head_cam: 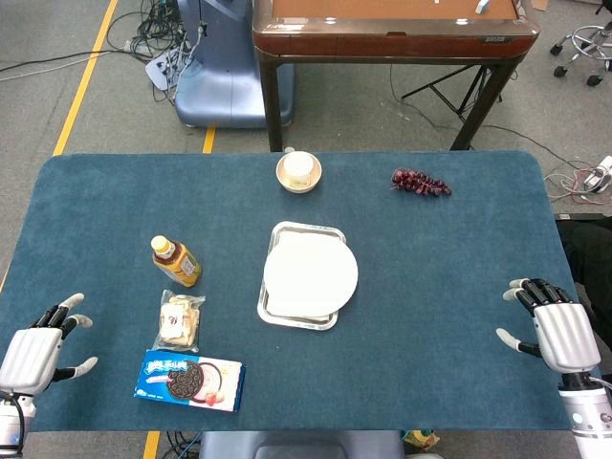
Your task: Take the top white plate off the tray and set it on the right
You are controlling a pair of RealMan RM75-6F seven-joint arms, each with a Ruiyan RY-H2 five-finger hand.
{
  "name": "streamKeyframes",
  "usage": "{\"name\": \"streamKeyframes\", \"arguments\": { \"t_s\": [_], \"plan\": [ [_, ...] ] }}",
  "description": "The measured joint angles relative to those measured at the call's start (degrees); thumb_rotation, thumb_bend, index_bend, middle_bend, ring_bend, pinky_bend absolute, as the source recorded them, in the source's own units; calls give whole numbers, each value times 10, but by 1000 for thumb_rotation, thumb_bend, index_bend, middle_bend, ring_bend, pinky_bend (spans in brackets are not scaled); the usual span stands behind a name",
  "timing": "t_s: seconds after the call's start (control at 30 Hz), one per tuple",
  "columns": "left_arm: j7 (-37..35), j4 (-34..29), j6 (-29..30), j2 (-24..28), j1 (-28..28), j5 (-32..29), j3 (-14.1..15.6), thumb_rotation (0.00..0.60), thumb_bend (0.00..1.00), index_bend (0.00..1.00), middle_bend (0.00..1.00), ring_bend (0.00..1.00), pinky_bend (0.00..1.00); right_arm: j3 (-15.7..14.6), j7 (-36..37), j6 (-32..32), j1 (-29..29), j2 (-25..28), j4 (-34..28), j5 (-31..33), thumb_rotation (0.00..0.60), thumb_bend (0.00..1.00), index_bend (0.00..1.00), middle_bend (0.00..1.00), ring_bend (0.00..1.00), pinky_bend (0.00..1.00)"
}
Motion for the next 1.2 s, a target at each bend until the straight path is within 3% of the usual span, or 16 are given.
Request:
{"name": "streamKeyframes", "arguments": {
  "t_s": [0.67,1.0,1.2],
  "plan": [
    [-6,-6,10,5,10,-4,2,600,103,407,165,191,382,4,-13,-28,32,-12,15,-16,600,176,479,320,241,333],
    [3,-6,3,2,8,-7,2,600,103,407,165,191,385,11,-50,-126,109,-2,29,-31,600,149,480,242,198,312],
    [4,-8,4,2,9,-7,2,600,102,407,165,192,385,19,-83,-171,156,-28,53,-34,600,93,479,232,183,305]
  ]
}}
